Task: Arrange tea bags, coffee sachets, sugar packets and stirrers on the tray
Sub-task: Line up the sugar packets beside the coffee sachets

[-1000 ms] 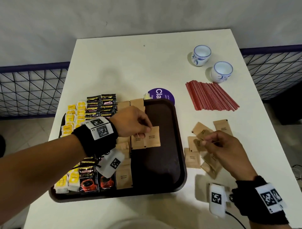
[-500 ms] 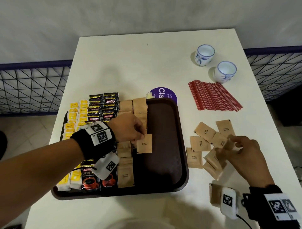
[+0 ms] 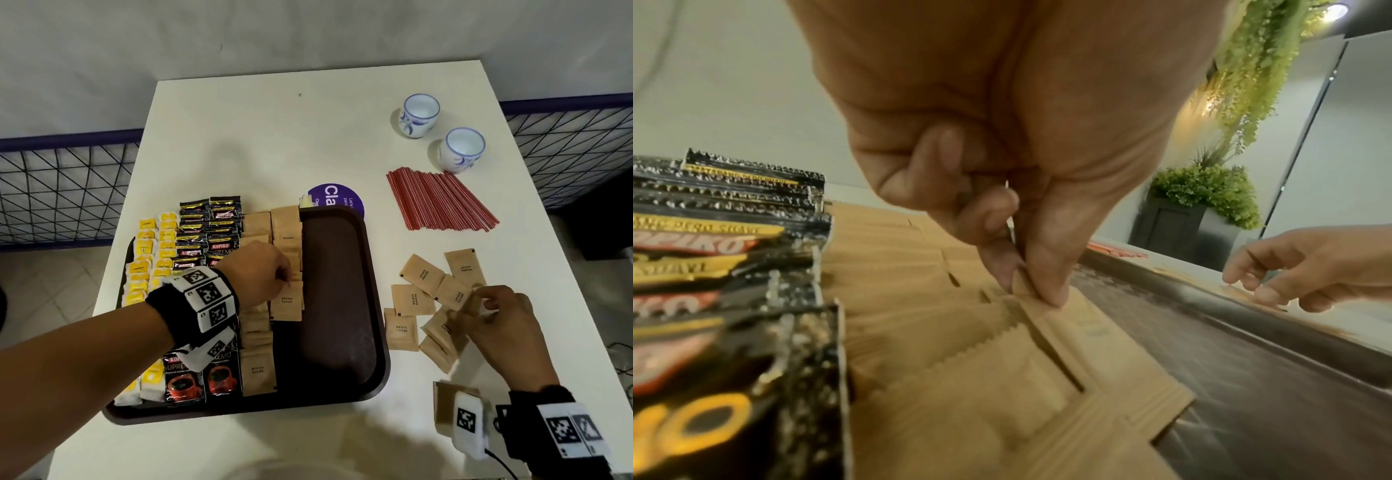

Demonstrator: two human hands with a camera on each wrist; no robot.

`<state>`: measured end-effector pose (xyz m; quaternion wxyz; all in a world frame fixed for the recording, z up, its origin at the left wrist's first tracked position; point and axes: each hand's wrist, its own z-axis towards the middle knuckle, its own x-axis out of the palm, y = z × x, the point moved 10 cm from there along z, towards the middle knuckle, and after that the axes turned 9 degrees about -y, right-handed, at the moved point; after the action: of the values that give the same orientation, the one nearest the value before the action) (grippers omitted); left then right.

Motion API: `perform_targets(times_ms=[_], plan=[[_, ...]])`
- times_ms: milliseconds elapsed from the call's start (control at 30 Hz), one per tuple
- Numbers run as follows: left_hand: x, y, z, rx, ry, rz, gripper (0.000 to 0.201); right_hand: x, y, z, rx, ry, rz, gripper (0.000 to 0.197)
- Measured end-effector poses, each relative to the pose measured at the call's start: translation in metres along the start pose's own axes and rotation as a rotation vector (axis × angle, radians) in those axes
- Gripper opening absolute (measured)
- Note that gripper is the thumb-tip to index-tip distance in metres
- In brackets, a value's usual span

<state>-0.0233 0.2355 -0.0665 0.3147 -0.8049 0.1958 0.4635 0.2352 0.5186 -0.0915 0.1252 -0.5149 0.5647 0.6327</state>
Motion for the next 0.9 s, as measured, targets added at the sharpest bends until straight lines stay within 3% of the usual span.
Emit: perform_targets(times_ms=[400, 500, 700, 900], plan=[[-0.005, -0.001, -0.003, 0.001, -0.041, 0.151, 0.019, 0.001, -0.002, 0.001, -0.012, -0.009, -0.011, 0.047], [-0.005, -0.014, -0.008, 0.092, -0.018, 0.202, 0.026, 0.002, -0.004, 0.003, -0.020, -0.016, -0.019, 0.045], [0.020, -0.048, -0.027, 0.339, 0.208, 0.416, 0.051, 0.002, -0.005, 0.002, -0.001, -0.024, -0.014, 0.050], [0.034, -0.062, -0.034, 0.424, 0.197, 0.539, 0.041, 0.002, -0.004, 0.001, -0.004, -0.027, -0.010, 0.049]])
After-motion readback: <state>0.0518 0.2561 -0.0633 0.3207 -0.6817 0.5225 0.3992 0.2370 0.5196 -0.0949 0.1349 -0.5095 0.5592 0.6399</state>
